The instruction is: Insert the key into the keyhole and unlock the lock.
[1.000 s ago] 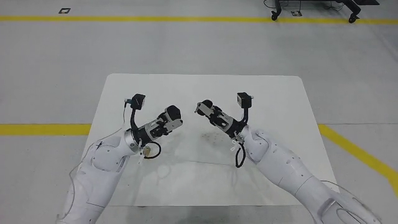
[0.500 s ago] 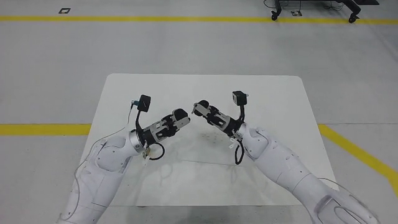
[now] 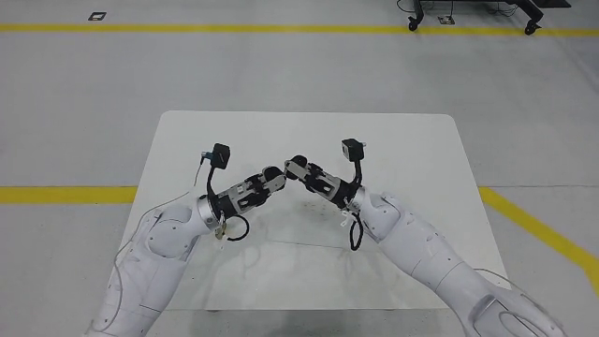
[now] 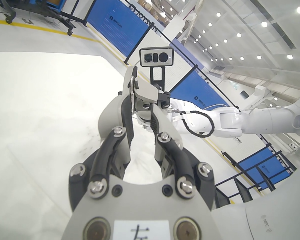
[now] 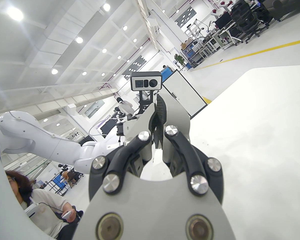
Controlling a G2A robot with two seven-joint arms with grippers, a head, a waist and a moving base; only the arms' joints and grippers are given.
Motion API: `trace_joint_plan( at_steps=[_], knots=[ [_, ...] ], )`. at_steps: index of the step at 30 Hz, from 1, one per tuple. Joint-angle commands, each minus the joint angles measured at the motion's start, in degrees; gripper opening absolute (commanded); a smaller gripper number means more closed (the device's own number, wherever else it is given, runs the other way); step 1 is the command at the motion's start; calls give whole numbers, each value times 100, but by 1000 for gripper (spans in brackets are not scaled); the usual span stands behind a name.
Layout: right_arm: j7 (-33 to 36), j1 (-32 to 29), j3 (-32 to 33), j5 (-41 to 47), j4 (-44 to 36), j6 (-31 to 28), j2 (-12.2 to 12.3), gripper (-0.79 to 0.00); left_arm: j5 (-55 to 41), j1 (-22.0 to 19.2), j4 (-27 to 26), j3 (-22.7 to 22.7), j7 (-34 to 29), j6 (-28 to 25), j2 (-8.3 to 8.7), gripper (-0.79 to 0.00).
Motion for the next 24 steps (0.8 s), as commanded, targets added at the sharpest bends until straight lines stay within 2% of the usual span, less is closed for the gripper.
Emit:
trace_joint_plan(
  at_steps=[1, 10, 21, 22, 23, 24],
  knots=[
    [23, -25, 47, -20, -10, 1, -1, -785, 70, -5, 1, 4, 42, 40, 4, -785],
    [101, -129, 203, -116, -56, 1, -16, -785, 224, 27, -1, -44, 402, 207, 13, -785],
    [248, -249, 349, -87, -154, 1, -25, -785, 117, 42, -30, -36, 443, 75, 34, -785],
    [264, -258, 359, -74, -168, 1, -26, -785, 117, 41, -29, -33, 436, 67, 37, -696],
    [282, -265, 371, -65, -176, 1, -26, -785, 110, 39, -34, -31, 438, 49, 39, -542],
    [301, -271, 383, -61, -185, 1, -27, -785, 107, 40, -32, -30, 442, 37, 41, -520]
  ],
)
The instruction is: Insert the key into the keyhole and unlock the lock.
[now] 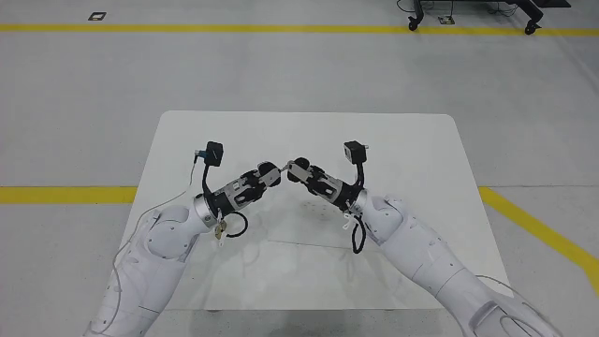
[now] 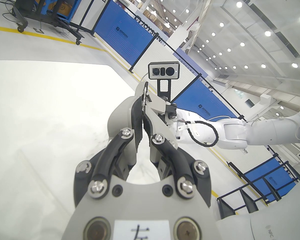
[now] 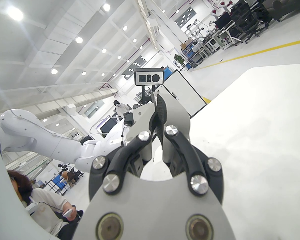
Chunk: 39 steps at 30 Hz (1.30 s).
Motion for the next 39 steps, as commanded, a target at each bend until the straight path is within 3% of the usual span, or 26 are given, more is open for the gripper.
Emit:
trace_joint_plan(
  at_steps=[1, 9, 18, 20, 22, 27, 28, 29, 39],
  knots=[
    [45, -11, 22, 2, -18, 0, -1, -785, 0, -1, -3, 4, 0, -29, 5, -486],
    [224, -61, 69, 76, -98, 0, -15, -785, -10, -8, 2, 20, 3, -76, 21, -428],
    [416, -92, 101, 130, -139, 0, -40, -785, 18, -10, -10, 55, 20, -89, 35, -496],
    [454, -95, 111, 129, -148, 0, -44, -785, 39, -13, -14, 72, 28, -82, 36, -551],
    [486, -103, 122, 124, -160, 0, -48, -785, 61, -17, -13, 81, 43, -60, 38, -785],
    [541, -140, 161, 127, -184, 0, -52, -785, 114, -17, -13, 80, 86, -38, 46, -785],
    [555, -149, 171, 135, -196, 0, -51, -674, 116, -16, -12, 79, 96, -38, 47, -785],
    [570, -159, 183, 141, -208, 0, -49, 0, 118, -15, -11, 79, 106, -37, 49, -785],
    [596, -174, 196, 151, -226, 0, -47, 0, -163, 21, 39, -68, 458, 36, 56, -785]
  ],
)
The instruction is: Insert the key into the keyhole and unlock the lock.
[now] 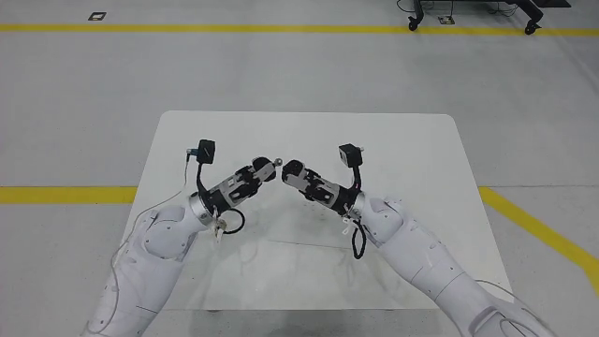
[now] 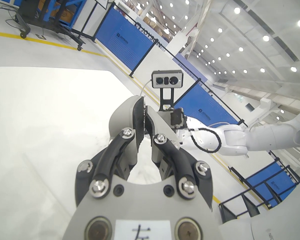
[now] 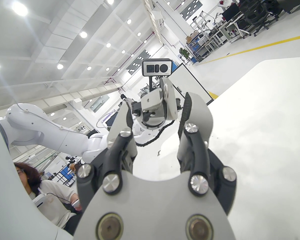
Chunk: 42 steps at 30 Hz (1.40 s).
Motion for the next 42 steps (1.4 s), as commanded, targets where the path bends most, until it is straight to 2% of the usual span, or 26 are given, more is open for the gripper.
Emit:
trace_joint_plan(
  at_steps=[1, 7, 10, 12, 15, 19, 22, 24, 26, 28, 32, 33, 36, 38, 42],
  knots=[
    [0, 0, 0, 0, 0, 0, 0, 0, -18, 4, 2, -4, 20, 2, -1, -785],
    [0, 0, 0, 0, 0, 0, 0, 0, 24, 5, -42, 1, 23, 27, -1, -785],
    [68, 8, 0, -118, -9, 79, 6, 0, 694, 45, -269, 24, -49, 42, 15, -785],
    [354, 41, 35, -355, -40, 216, 44, 0, 1006, 97, -354, 21, 3, 118, 21, -785],
    [1096, 115, 218, -731, 17, 110, 196, 0, 1452, 146, -468, -17, -32, 124, 46, -785],
    [1964, -19, 544, -675, -212, 0, 449, 0, 1754, 147, -547, 47, -438, -80, 88, -785],
    [2365, -206, 818, -849, -534, 0, 625, 0, 1688, 103, -532, 168, -819, -290, 115, -785],
    [2356, -372, 972, -1026, -713, 0, 698, 0, 1631, 71, -515, 223, -972, -337, 128, -785],
    [2333, -488, 1058, -1136, -894, 0, 744, -409, 1578, 32, -503, 282, -1108, -370, 139, -785],
    [2291, -572, 1109, -1242, -1037, 0, 777, -517, 1565, 4, -486, 316, -1163, -347, 147, -785],
    [2088, -670, 1168, -1367, -1171, 0, 809, -637, 1575, -31, -481, 380, -1183, -313, 158, -785],
    [2043, -678, 1170, -1390, -1191, 0, 813, -646, 1574, -39, -479, 397, -1195, -321, 161, -785],
    [1946, -677, 1147, -1472, -1225, 0, 819, -637, 1549, -57, -473, 450, -1223, -332, 170, -785],
    [1882, -661, 1111, -1534, -1218, 0, 814, -603, 1545, -72, -466, 472, -1230, -331, 177, -785],
    [1803, -611, 1027, -1619, -1194, 0, 802, -640, 1540, -90, -457, 500, -1210, -324, 192, -785]
  ],
)
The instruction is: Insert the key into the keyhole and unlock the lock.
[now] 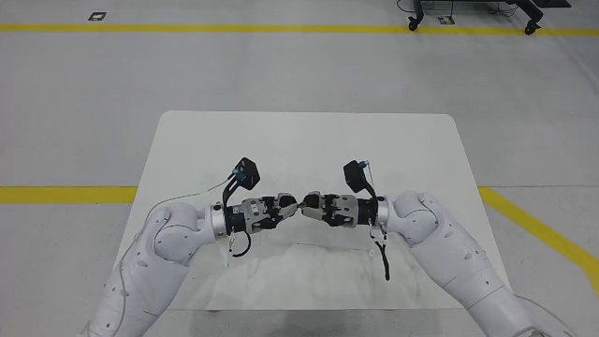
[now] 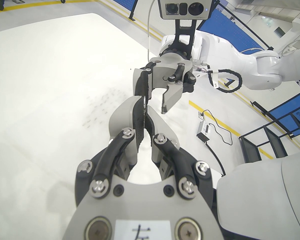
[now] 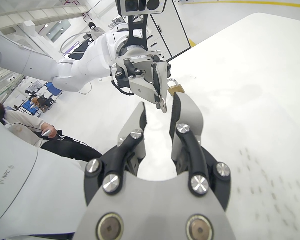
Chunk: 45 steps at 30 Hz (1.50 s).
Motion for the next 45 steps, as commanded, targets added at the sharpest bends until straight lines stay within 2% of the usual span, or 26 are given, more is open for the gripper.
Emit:
trace_joint_plan(
  at_steps=[1, 3, 22, 23, 24, 25, 32, 42, 45],
  knots=[
    [-27, 22, -41, -21, 7, 0, -4, -680, 11, -10, 0, 10, 15, 2, 8, -785],
    [-59, 39, -61, -40, 15, 0, -2, -760, 21, -10, -1, 23, 35, 3, 15, -785],
    [-322, -16, -94, -173, 6, 0, 56, -785, 88, -23, -25, 134, 231, 37, 74, -785],
    [-340, -33, -87, -169, -4, 0, 64, -785, 56, -23, -15, 137, 263, 65, 74, -763],
    [-355, -47, -80, -167, -13, 0, 72, -785, 40, -28, -12, 142, 280, 87, 75, -462],
    [-371, -62, -71, -159, -12, 0, 81, -785, 37, -36, -12, 148, 289, 101, 76, 0],
    [-524, -196, 137, -61, 3, 0, 178, -785, 199, -58, 10, 14, 693, 405, 84, 0],
    [-1113, -587, 926, 162, -178, 0, 425, -785, 199, -58, 10, 14, 693, 405, 84, 0],
    [-1138, -598, 949, 208, -177, 0, 432, -785, 199, -58, 10, 14, 693, 405, 84, 0]
  ],
)
